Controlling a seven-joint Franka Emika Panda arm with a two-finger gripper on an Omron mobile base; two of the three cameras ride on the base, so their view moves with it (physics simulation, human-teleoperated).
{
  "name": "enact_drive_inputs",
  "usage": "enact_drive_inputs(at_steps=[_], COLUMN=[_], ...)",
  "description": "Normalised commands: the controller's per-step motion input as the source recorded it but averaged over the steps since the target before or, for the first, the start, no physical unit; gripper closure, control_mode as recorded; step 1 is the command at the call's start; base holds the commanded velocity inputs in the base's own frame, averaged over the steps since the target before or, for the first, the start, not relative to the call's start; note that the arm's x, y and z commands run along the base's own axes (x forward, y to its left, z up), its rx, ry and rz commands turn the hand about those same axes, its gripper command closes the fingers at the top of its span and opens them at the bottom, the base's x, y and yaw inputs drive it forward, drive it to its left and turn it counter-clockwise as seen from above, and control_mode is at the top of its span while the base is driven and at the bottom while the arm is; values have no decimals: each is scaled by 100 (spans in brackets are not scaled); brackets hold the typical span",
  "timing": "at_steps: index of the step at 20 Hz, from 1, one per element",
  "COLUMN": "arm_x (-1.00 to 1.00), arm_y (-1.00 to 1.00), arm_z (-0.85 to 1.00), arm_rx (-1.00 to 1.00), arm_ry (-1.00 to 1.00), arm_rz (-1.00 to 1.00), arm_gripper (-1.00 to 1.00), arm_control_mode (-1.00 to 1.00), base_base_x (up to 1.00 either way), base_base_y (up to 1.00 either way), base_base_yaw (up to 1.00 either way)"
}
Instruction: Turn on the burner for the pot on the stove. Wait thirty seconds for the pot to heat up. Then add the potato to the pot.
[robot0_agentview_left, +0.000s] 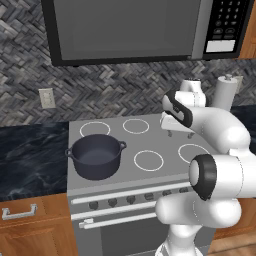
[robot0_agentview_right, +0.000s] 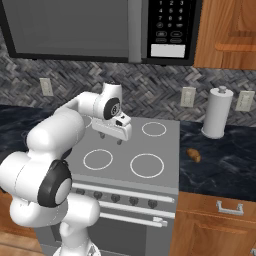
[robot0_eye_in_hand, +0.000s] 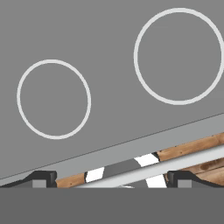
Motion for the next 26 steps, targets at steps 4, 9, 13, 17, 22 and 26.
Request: enact_drive_inputs(at_steps=[4,9,13,17,22,26], arm_x=[-1,29,34,4,-42,-52], arm_y=[0,-40,-82,-69,-35,-39], arm_z=[0,-3,0,0,-15,-11], arm_rx=[0,0,0,0,0,0], arm_ry=[0,8,4,0,-12,-17], arm_rz=[0,3,7,3,-4,8], arm_gripper=[-100,-100,-100,-100,-100,-100], arm_control_mode=[-100,-100,-100,-100,-100,-100], base_base_x=[0,0,0,0,0,0], base_base_y=[0,0,0,0,0,0], base_base_yaw=[0,0,0,0,0,0])
